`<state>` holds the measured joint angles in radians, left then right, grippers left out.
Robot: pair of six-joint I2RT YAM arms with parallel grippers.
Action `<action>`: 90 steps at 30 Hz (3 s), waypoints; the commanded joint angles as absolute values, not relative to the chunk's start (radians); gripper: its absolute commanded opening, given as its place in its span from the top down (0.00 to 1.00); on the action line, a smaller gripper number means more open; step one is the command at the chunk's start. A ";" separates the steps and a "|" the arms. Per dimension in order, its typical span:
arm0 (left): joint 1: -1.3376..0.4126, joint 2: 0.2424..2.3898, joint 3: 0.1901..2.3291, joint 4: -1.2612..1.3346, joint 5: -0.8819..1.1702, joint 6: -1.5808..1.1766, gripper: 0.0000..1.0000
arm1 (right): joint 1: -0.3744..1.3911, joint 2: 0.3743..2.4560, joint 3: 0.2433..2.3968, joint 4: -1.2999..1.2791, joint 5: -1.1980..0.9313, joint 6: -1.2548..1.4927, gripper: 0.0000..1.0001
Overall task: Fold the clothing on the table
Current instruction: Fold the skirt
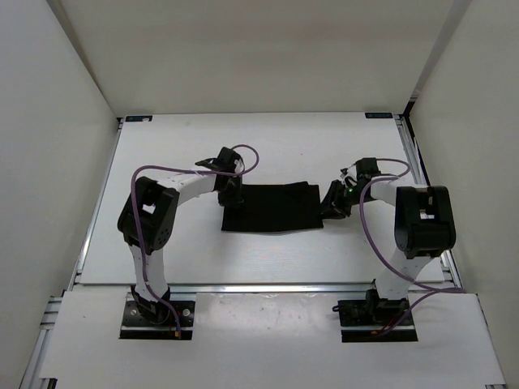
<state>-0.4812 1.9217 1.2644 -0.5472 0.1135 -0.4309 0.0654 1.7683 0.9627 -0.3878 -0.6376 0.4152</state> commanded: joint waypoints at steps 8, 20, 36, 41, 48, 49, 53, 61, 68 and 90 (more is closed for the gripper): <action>-0.472 1.881 1.253 -0.545 0.101 -0.430 1.00 | 0.121 1.674 0.893 -0.347 -0.695 0.454 1.00; -0.462 1.894 1.256 -0.548 0.100 -0.433 1.00 | 0.094 1.418 0.700 -0.508 -0.588 0.431 1.00; -0.456 1.861 1.238 -0.540 0.113 -0.437 1.00 | 0.138 1.338 0.834 -0.807 -0.256 0.442 0.69; -0.466 1.859 1.241 -0.531 0.124 -0.440 1.00 | 0.121 1.408 0.930 -0.692 -0.307 0.437 0.57; -0.468 1.833 1.235 -0.535 0.123 -0.436 1.00 | 0.129 1.541 0.841 -0.506 -0.356 0.416 0.55; -0.469 1.833 1.236 -0.538 0.127 -0.433 1.00 | 0.129 1.558 0.839 -0.483 -0.359 0.417 0.54; -0.469 1.828 1.223 -0.538 0.132 -0.434 1.00 | 0.153 1.592 0.804 -0.399 -0.380 0.426 0.54; -0.469 1.821 1.213 -0.551 0.123 -0.436 1.00 | 0.121 1.631 0.707 -0.186 -0.531 0.485 0.53; -0.465 1.821 1.212 -0.546 0.118 -0.431 1.00 | 0.163 1.715 0.744 -0.146 -0.584 0.499 0.54; -0.497 1.640 1.045 -0.468 0.285 -0.515 1.00 | 0.025 1.723 0.902 -0.442 -0.397 0.393 1.00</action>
